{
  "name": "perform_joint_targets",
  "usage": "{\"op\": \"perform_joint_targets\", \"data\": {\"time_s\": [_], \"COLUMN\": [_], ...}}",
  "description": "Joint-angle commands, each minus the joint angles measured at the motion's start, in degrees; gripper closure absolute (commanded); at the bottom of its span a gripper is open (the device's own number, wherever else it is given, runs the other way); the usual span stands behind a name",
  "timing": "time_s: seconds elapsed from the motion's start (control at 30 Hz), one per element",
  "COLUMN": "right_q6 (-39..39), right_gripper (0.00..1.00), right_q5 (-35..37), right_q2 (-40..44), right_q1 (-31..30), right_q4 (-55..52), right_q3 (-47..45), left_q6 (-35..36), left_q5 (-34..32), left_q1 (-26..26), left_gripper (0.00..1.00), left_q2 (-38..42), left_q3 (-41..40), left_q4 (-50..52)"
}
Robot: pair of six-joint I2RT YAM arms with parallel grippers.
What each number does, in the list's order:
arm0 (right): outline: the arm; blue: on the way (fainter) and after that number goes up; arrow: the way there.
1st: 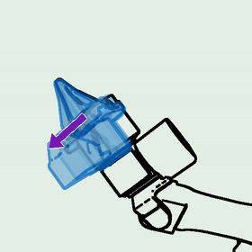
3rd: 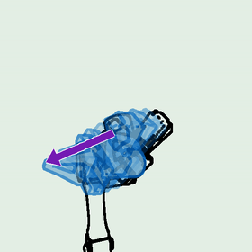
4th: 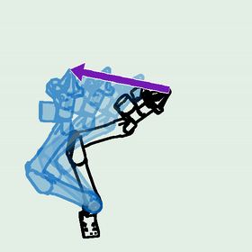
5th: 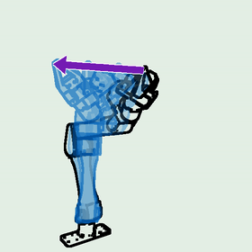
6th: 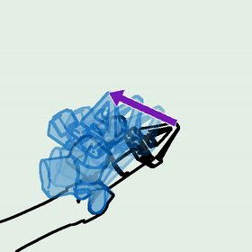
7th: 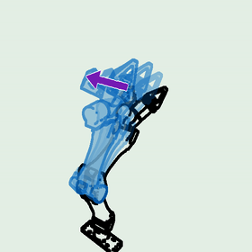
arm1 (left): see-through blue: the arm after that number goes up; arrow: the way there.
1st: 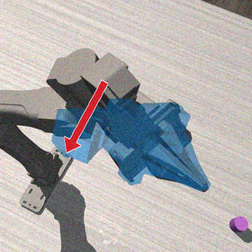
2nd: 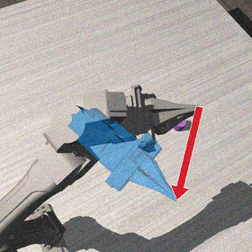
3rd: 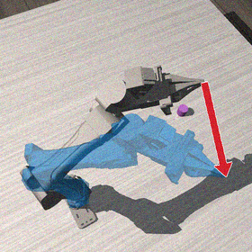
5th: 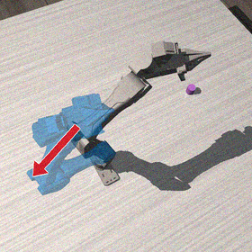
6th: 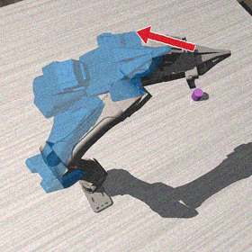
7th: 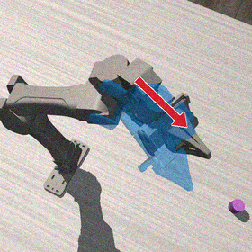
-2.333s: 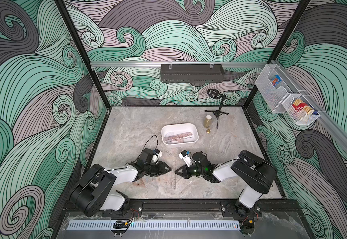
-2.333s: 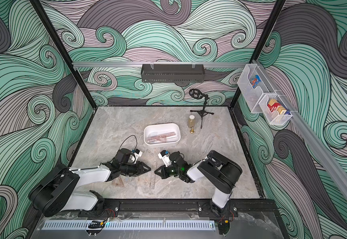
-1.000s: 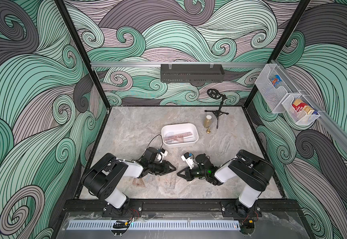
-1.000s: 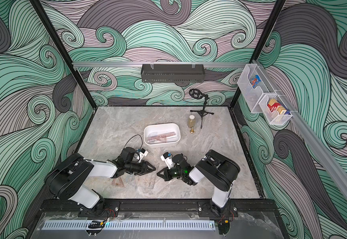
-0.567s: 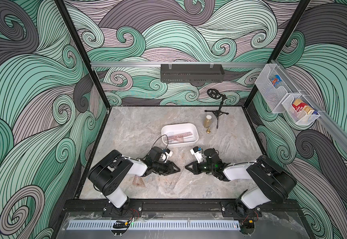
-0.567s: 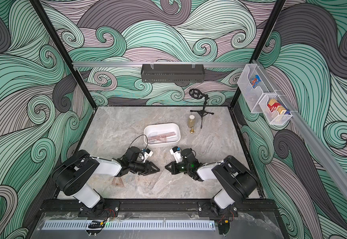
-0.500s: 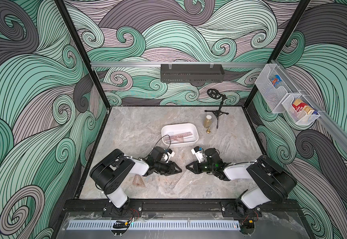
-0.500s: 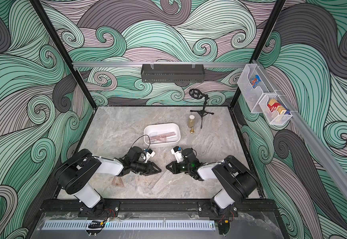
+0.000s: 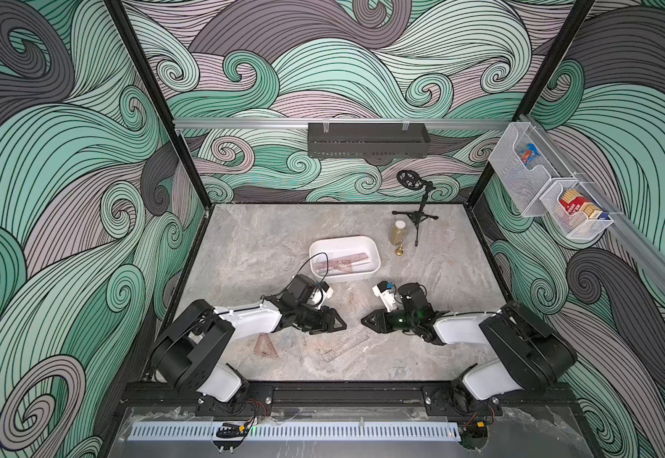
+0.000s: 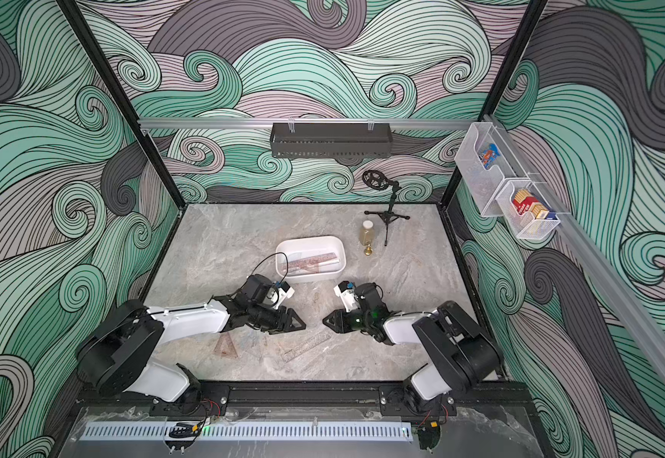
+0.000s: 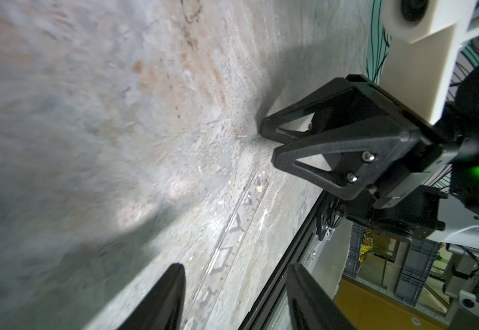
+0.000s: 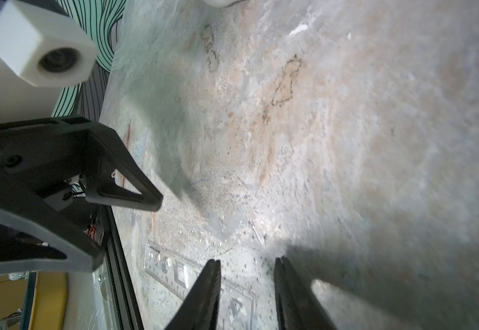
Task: Put the scattered rulers into the storage box
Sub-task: Pick up the ruler from the center of the board.
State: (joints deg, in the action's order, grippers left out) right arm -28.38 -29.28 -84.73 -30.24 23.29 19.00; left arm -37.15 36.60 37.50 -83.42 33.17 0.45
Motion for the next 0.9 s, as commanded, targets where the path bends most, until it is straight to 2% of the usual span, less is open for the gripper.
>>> {"op": "perform_joint_targets", "data": {"time_s": [0.0,0.23,0.53,0.87], "right_q6": [-0.32,-0.18,-0.42,-1.57], "right_gripper": [0.61,0.60,0.59,0.59], "right_q5": [-1.12,-2.52,-1.98,-1.48], "right_q2": [2.96,4.66,6.58,5.77], "right_q1": [0.01,-0.07,-0.63,-3.42], "right_q4": [-4.16,-3.83,-4.75,-3.31], "right_q3": [-2.30,-3.90,-4.94,-5.20], "left_q6": [1.02,-2.00,-2.26,-6.72], "left_q5": [-1.71,-0.61,-1.48,0.30], "left_q1": [-0.23,0.55,1.43,2.92], "left_gripper": [0.34,0.22,0.21,0.20], "left_q2": [4.54,10.90,11.11,7.24], "left_q3": [-1.38,-2.67,-3.10,-5.68], "left_q4": [10.98,18.58,26.53,16.50]}}
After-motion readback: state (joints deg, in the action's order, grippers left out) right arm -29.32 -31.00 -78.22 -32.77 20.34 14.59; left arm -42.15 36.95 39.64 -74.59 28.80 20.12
